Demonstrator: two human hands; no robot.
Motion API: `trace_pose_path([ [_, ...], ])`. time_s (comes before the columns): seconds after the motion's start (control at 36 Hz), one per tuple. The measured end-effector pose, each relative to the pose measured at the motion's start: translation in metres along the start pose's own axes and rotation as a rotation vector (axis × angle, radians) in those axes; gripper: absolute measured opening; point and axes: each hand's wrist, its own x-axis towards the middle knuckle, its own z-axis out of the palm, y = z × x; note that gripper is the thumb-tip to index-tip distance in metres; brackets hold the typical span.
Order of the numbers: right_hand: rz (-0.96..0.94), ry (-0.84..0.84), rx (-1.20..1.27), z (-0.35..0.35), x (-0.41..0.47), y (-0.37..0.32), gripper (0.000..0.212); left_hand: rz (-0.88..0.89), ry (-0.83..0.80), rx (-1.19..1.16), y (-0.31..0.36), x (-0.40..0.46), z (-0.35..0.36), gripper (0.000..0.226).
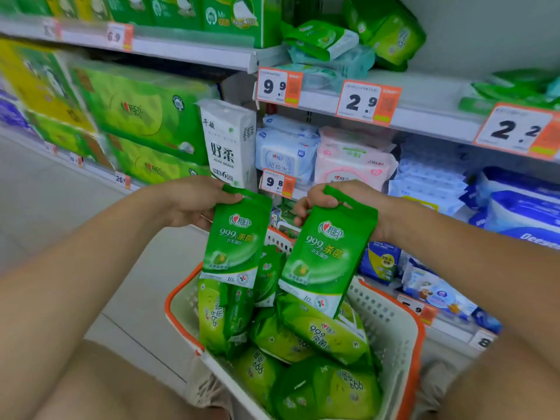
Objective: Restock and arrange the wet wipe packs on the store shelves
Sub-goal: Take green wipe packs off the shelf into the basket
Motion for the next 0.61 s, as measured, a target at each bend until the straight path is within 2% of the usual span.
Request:
trace_pose_path([
  [0.06,0.117,0.087,-0.183,0.003,0.002,0.009,0.042,-0.088,-0.033,0.139,-0.005,-0.002,-0.001,0.015],
  [0.08,0.178,0.079,-0.275,0.006,0.003,0.015,0.040,-0.130,-0.050,0.214,-0.008,-0.002,-0.002,0.016],
  [0.14,0.260,0.005,-0.413,0.012,0.004,0.028,0.039,-0.187,-0.082,0.307,-0.013,-0.002,0.000,0.020],
  [0.22,0.313,-0.084,-0.433,0.020,0.010,0.048,0.040,-0.216,-0.103,0.368,-0.017,0.002,0.003,0.033],
  [0.28,0.308,-0.057,-0.570,0.019,0.019,0.061,0.046,-0.226,-0.092,0.376,-0.017,0.006,0.004,0.041],
  [0.39,0.262,0.088,-1.226,0.007,0.029,0.068,0.049,-0.246,-0.094,0.464,-0.013,0.010,0.009,0.036],
  [0.47,0.202,0.179,-1.310,0.003,0.028,0.056,0.041,-0.235,-0.031,0.547,-0.016,0.020,0.015,0.031],
  [0.61,0.038,0.266,-1.367,0.003,0.018,0.036,0.027,-0.220,0.085,0.541,-0.016,0.041,0.025,0.030],
])
